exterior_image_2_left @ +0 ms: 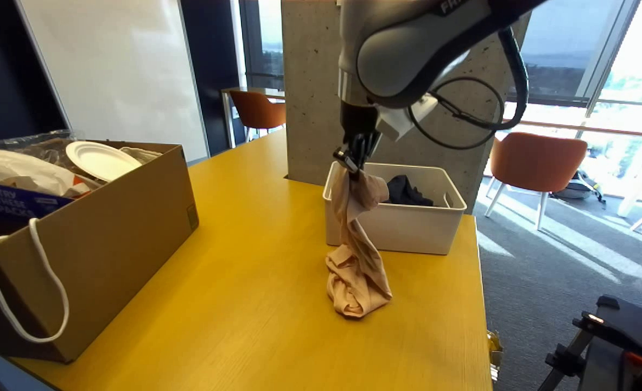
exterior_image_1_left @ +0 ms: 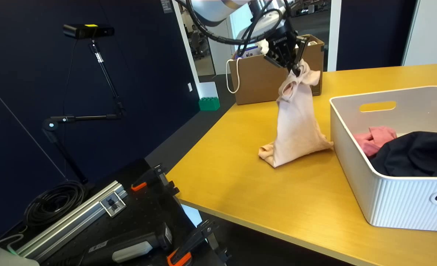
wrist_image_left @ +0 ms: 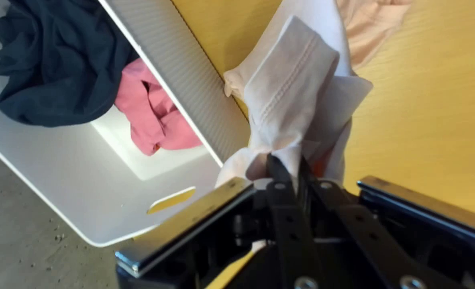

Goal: Unfold the peach t-shirt and lay it out on the table.

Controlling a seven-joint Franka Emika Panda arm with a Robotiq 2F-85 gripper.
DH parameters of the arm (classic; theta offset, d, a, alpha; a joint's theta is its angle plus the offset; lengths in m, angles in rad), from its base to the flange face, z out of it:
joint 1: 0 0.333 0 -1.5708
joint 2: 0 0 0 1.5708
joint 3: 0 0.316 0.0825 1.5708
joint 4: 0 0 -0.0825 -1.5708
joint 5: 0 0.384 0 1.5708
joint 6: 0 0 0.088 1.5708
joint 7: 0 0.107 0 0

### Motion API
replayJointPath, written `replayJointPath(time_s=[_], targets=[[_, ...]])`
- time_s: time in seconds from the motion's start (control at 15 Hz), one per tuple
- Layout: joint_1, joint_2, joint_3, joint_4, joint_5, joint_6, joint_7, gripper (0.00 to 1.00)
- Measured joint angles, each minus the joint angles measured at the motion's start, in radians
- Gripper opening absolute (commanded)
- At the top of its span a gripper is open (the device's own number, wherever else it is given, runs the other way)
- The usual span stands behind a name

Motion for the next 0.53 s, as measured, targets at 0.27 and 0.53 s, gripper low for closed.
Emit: replayJointPath(time_s=[0.27, 0.53], targets=[[0.012, 0.01, 0.0, 0.193, -0.001, -0.141, 0.01, 0.02], [0.01, 0.054, -0.002, 0.392, -0.001, -0.257, 0.014, 0.02]])
